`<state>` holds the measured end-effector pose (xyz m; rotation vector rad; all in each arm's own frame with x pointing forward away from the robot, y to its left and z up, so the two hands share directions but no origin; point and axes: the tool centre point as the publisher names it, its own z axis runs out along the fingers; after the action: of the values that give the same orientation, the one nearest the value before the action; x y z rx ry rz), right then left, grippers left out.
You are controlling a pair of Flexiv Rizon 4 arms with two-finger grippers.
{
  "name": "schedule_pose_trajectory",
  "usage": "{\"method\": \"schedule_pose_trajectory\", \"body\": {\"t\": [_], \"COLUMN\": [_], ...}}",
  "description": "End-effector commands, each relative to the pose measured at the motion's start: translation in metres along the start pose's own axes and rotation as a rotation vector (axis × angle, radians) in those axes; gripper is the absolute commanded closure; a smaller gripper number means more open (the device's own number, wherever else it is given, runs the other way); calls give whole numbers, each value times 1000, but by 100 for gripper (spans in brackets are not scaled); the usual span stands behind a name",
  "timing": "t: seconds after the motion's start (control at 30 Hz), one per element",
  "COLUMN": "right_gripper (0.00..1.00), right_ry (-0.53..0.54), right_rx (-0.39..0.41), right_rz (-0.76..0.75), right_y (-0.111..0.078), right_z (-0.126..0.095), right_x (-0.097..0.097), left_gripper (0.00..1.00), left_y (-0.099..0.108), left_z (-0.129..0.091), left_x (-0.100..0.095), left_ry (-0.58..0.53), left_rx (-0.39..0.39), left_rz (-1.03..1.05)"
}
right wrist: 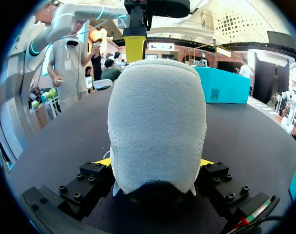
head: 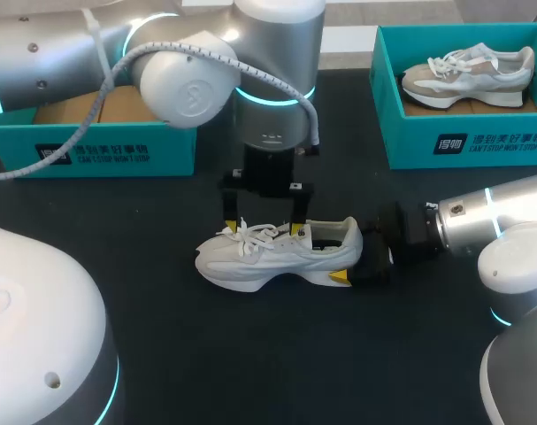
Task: Take the shoe out of the shoebox, open the shoe tongue, remove and reinsert the insole, then place the shoe into the shoebox
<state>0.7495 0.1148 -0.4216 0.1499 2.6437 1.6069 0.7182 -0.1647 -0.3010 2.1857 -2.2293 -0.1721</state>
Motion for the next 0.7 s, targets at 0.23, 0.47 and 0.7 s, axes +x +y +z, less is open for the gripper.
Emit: {"method": "schedule_pose_trajectory", "body": {"t": [0.23,0.47,0.7], "right_gripper": [100,100,100], "right_ry": [-1,-1,-1], "right_rx": [1,1,1], "right_rz": [0,0,0], "right_y": [-1,-1,-1], "right_z": [5,5,5], "right_x": [-2,-2,-2], "left_gripper": [0,0,0], "left_y": [-2,-15,-23], "left_z": [1,2,16], "left_x": [16,48,69], "left_ry": [37,52,40], "left_rx": [21,53,60], "left_rz": [14,62,95]}}
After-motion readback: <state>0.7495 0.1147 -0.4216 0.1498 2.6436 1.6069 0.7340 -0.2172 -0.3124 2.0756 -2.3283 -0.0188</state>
